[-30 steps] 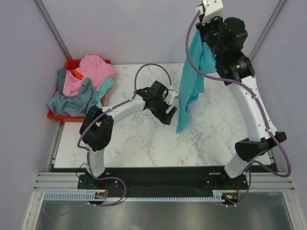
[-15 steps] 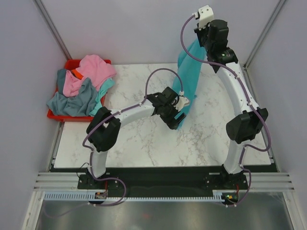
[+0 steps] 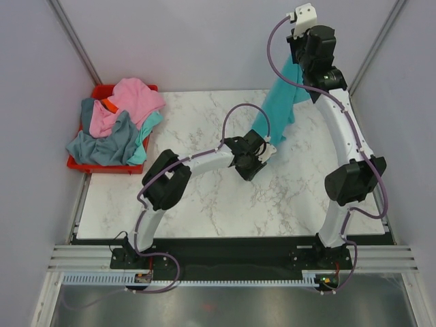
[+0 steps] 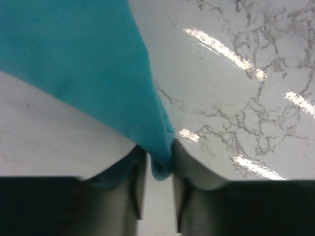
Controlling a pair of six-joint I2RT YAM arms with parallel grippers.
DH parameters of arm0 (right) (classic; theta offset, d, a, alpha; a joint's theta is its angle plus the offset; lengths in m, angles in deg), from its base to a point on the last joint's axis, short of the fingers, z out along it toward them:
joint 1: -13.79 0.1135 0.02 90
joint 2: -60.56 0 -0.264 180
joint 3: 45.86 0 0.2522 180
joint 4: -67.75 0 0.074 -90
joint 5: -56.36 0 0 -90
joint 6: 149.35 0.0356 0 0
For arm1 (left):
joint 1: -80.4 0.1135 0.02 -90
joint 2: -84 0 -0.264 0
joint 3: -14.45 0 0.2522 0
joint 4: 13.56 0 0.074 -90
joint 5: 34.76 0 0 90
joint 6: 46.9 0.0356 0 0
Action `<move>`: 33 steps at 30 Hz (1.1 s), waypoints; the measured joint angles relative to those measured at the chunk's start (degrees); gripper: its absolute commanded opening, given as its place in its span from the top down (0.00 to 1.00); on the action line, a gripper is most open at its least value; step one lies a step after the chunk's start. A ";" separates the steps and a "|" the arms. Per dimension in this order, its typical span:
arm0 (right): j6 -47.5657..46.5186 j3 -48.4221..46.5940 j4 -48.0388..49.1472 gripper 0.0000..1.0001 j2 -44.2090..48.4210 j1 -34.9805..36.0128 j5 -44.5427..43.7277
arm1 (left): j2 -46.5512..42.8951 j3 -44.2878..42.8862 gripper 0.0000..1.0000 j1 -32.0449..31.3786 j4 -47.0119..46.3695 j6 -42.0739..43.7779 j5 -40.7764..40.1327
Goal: Fold and stack the t-shirts
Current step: Flatten the tshirt out
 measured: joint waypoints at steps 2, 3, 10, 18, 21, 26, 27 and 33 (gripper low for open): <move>0.17 0.33 0.02 1.00 0.46 -0.13 0.00 | 0.09 -0.07 0.98 0.04 0.00 0.46 -0.52; 0.20 0.55 0.00 1.00 0.76 -0.17 0.02 | 0.09 -0.07 0.98 0.02 -0.04 0.72 -1.01; 0.20 4.74 -0.02 1.00 4.74 -0.37 -0.04 | -3.78 3.58 0.98 0.04 -0.11 2.14 -4.57; -1.81 26.40 -4.35 1.00 25.51 -0.42 1.27 | -32.22 15.56 0.98 1.60 0.35 8.61 -12.31; -1.92 33.18 -8.66 1.00 36.22 -0.61 2.01 | -41.94 16.70 0.98 3.58 0.46 10.25 -13.86; 1.14 38.16 -16.96 1.00 48.87 -1.18 4.57 | -52.61 17.09 0.98 4.90 3.50 12.72 -16.28; 2.08 38.16 -19.06 1.00 50.47 -1.18 5.29 | -53.92 17.14 0.98 4.94 4.42 13.18 -16.35; 6.19 38.25 -27.36 1.00 58.05 -1.16 9.09 | -61.20 20.44 0.98 6.86 10.64 16.17 -16.28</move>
